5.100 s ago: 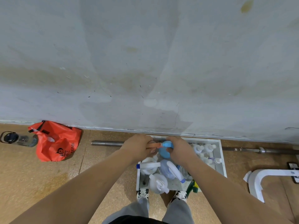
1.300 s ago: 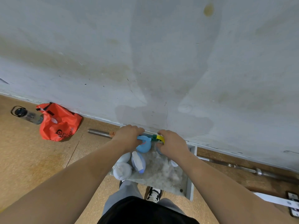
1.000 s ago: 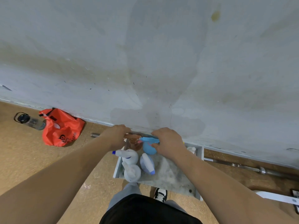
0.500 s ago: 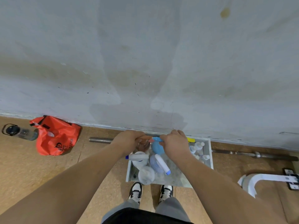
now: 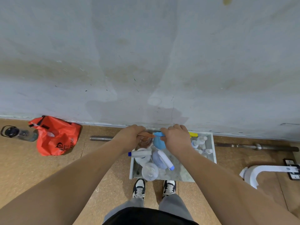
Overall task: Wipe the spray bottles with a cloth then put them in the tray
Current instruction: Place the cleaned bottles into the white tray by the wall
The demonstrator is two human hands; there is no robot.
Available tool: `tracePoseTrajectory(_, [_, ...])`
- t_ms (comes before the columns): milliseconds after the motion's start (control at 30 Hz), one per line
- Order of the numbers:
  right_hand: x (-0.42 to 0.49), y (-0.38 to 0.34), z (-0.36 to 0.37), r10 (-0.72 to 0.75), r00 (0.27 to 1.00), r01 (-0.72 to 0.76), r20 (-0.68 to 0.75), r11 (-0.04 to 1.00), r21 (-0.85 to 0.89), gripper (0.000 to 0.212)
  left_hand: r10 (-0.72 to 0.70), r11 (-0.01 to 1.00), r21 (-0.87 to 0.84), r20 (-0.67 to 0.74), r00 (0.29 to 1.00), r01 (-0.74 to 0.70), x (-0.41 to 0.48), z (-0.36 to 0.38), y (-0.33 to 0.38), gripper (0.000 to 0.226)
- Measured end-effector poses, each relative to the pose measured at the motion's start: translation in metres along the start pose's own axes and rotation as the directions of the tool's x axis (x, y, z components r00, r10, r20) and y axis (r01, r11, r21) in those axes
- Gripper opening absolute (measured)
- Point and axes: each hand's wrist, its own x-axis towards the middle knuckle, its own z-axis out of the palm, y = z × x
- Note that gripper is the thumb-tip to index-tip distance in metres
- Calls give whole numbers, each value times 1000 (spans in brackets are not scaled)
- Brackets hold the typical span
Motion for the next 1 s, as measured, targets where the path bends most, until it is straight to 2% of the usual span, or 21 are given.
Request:
tracePoseTrajectory(100, [-6, 0, -1, -7, 999, 10, -52, 999, 52, 42, -51, 998, -48, -35, 998, 49, -7, 0, -4, 52])
tracePoseTrajectory(167, [-14, -3, -3, -12, 981, 33, -194, 994, 102, 41, -89, 988, -135, -65, 994, 79, -15, -1, -7, 56])
tracePoseTrajectory(267, [-34, -16, -12, -8, 881, 123, -474, 970, 211, 22, -152, 968, -230, -221, 963, 100, -33, -7, -11, 41])
tracePoseTrajectory(300, [-44, -23, -17, -11, 874, 159, -486, 951, 264, 24, -162, 963, -253, -275, 948, 91, -40, -8, -13, 30])
tracePoseTrajectory(367, [-62, -33, -20, 13, 911, 162, -412, 907, 389, 30, -146, 954, -293, -291, 946, 57, -55, -9, -16, 16])
tracePoseTrajectory(433, [-79, -39, -15, 48, 948, 101, -314, 892, 441, 32, -116, 935, -353, -200, 973, 39, -68, -5, -19, 25])
tracePoseTrajectory(533, [-93, -39, -1, 172, 981, -108, -87, 864, 491, 34, -43, 917, -397, -31, 999, 28, -77, 6, -26, 33])
tracePoseTrajectory(600, [-100, -38, 10, 210, 973, -225, 93, 794, 564, 29, 37, 941, -337, 57, 998, -15, -76, 15, -29, 41])
tracePoseTrajectory(633, [-103, -38, 14, 217, 967, -255, 137, 749, 612, 28, 64, 953, -301, 69, 996, -40, -75, 20, -27, 43])
tracePoseTrajectory(767, [-104, -40, 22, 304, 939, -325, 162, 627, 708, 47, 54, 974, -221, -27, 998, -59, -66, 35, -18, 39])
tracePoseTrajectory(900, [-98, -38, 29, 314, 924, -372, 220, 597, 711, 26, 67, 973, -221, -13, 998, -68, -58, 43, -15, 30])
tracePoseTrajectory(1000, [-98, -35, 31, 308, 926, -367, 219, 593, 717, 22, 96, 980, -176, 4, 995, -94, -55, 40, -13, 29])
